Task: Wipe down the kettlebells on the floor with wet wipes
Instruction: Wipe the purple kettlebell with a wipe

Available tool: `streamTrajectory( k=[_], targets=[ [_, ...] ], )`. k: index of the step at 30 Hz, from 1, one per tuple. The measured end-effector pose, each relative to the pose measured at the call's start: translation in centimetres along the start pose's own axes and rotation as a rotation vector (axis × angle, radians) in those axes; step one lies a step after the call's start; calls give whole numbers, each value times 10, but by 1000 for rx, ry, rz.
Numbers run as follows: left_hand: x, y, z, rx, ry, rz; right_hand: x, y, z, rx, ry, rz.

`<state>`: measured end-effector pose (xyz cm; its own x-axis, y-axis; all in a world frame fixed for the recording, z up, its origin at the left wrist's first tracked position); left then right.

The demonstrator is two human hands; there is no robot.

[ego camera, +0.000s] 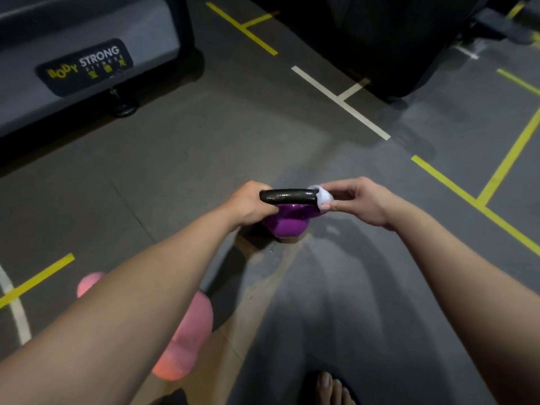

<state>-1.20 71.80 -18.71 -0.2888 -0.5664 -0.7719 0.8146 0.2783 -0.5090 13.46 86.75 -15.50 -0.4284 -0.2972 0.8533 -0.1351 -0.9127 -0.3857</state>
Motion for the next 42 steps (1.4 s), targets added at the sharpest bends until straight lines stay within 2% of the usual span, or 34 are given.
streamTrajectory(
  k=[2,7,12,15,17,19,21,25,27,32,36,37,40,42],
  targets=[
    [-3,-2,-2,-61,-35,11,-3,-2,5,-117,-39,-99],
    [-10,-6,-5,-83,-38,-167,-10,3,10,-172,-87,-208],
    [-27,-8,-6,12,68,-445,-17,15,23,-201,-53,-276],
    [-35,-5,-6,47,129,-547,-15,11,26,-343,-44,-180],
    [-42,-3,-1,44,169,-573,-9,10,20,-353,-24,17],
    [-46,2,1,48,206,-567,-9,18,17,-278,16,69],
    [-46,1,0,28,206,-546,-13,23,21,-254,37,-8],
    [-33,-7,-3,-74,101,-472,-7,22,28,-359,-34,-226],
    [-30,-7,-6,-94,56,-465,2,25,31,-421,-96,-130],
    [-27,-5,-8,-87,24,-437,18,26,56,-654,-228,300],
    [-23,-6,-5,-106,2,-397,21,17,75,-781,-210,366],
    [-20,-5,-5,-100,1,-393,20,16,76,-754,-191,365],
    [-17,-6,-6,-109,-12,-367,16,30,62,-527,-102,448],
    [-13,-4,-8,-98,-34,-375,8,38,49,-451,-3,490]
  ],
)
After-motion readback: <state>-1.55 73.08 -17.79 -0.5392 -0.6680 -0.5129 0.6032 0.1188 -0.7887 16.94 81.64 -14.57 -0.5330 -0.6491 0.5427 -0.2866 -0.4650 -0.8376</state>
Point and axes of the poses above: each hand's wrist, its own z-axis away from the middle knuckle, its own y-axis out of the palm, x = y × z, the point moved 9 cm from there along -z, towards the middle knuckle, and after that the axes turned 1 degree about -z, right-handed, at the moved point
